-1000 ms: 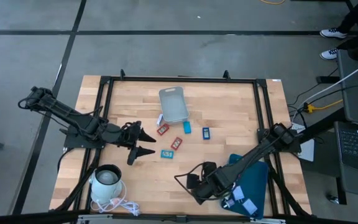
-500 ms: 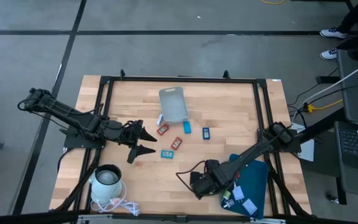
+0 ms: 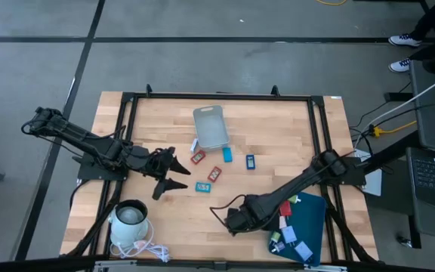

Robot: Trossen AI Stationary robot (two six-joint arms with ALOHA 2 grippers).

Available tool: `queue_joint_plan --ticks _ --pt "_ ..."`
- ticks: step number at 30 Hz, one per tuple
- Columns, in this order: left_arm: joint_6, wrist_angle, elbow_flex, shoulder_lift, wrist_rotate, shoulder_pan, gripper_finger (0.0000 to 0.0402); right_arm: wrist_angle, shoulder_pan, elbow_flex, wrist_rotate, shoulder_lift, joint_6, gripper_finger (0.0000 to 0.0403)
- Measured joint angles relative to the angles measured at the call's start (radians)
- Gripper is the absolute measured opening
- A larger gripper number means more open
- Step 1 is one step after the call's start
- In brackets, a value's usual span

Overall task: Pick & Place Office items
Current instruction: Put the blue charger adapter into the blue bin

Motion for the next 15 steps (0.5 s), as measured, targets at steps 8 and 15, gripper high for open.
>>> queue_joint_plan --ticks 8,15 --pt "0.045 -0.007 0.000 0.000 0.030 0.000 0.0239 0.054 -0.006 0.000 -0.039 0.041 0.019 0.0295" --pt "0.055 -0.014 0.000 0.000 0.056 0.015 0.0239 0.033 -0.046 0.000 -0.006 0.042 0.010 0.0295"
